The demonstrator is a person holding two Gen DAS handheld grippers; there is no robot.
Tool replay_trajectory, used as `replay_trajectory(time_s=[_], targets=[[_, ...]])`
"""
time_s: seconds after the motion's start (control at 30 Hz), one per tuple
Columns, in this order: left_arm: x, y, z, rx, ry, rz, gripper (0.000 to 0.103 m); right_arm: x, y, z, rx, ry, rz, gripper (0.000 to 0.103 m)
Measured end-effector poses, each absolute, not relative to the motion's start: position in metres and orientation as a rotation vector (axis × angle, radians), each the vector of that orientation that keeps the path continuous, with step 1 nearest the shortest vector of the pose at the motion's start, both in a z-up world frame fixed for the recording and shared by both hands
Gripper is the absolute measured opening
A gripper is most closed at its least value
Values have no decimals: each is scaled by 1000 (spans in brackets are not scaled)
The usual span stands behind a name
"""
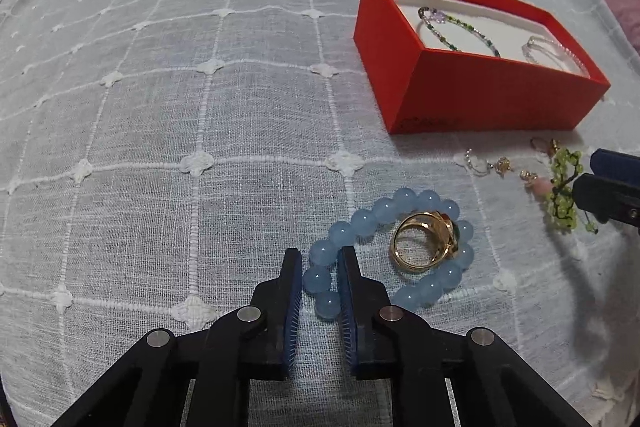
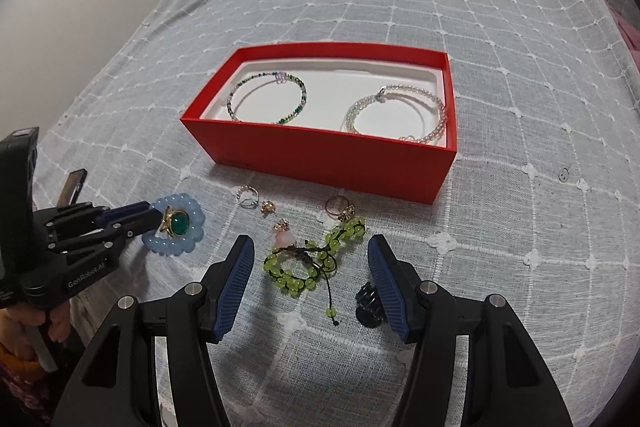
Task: Organize jewelry
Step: 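Grasp the light-blue bead bracelet with the left tool while the right grasps the green beaded bracelet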
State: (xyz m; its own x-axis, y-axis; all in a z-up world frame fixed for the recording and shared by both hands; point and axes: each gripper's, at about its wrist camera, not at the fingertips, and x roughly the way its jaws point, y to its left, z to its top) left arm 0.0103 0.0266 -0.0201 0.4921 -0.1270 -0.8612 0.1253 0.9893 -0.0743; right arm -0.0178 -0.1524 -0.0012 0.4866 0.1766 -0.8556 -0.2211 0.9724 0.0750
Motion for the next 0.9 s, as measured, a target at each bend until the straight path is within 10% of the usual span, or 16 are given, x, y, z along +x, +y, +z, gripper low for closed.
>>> replay_trajectory(time_s=[0.73,0.9], targets=[[-16,22,23,-27,865,-182,9,-12,-159,-6,6,1054,240,60],[-14,18,31,-34,841,-202,9,-6,-161,-9,29,1067,228,37]])
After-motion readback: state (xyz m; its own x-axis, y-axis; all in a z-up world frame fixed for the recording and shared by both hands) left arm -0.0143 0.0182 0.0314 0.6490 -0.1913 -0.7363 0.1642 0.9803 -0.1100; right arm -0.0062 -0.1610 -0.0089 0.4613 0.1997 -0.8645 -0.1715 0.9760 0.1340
